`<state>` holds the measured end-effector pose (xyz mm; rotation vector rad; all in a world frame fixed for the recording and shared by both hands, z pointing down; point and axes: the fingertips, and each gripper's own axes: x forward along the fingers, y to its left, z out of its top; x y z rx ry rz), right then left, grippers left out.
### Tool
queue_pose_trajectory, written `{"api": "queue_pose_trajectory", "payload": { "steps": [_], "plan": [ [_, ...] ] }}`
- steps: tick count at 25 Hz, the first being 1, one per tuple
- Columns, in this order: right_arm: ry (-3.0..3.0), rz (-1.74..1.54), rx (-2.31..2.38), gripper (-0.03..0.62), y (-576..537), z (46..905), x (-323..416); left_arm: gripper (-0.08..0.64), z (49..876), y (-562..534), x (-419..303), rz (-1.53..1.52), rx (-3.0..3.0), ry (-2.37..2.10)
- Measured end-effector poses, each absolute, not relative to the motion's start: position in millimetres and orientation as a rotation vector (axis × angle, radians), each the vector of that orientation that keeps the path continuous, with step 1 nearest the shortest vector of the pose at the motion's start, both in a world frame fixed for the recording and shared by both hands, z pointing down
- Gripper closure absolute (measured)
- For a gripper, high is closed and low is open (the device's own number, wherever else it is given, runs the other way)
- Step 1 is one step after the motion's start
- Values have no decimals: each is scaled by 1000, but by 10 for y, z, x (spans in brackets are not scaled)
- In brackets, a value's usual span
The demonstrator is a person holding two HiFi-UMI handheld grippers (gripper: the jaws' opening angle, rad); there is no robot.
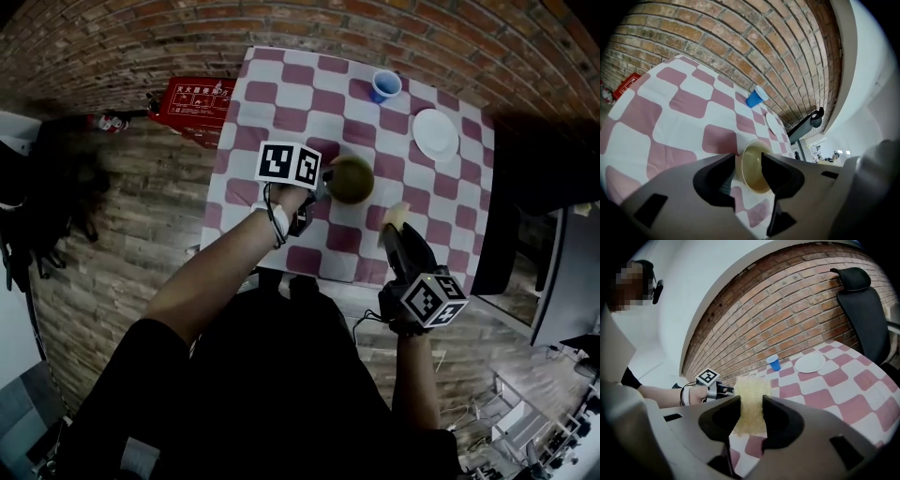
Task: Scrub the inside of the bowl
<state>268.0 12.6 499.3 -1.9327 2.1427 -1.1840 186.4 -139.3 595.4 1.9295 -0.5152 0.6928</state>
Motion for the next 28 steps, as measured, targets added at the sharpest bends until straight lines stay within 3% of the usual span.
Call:
{"api": "queue_pose_trajectory", "payload": {
  "steps": [9, 16, 28],
  "plan": [
    [2143, -1103, -1793, 437, 23, 4567, 2589, 396, 4892, -1312, 1154, 307, 2039, -442],
    [2110, -923, -1685, 437, -98, 4054, 2561, 396, 4205, -856, 862, 256, 2318, -531],
    [2124, -689, -1823, 437, -47, 3574, 2546, 399, 3806, -332, 1349, 231, 2501, -366]
  ]
}}
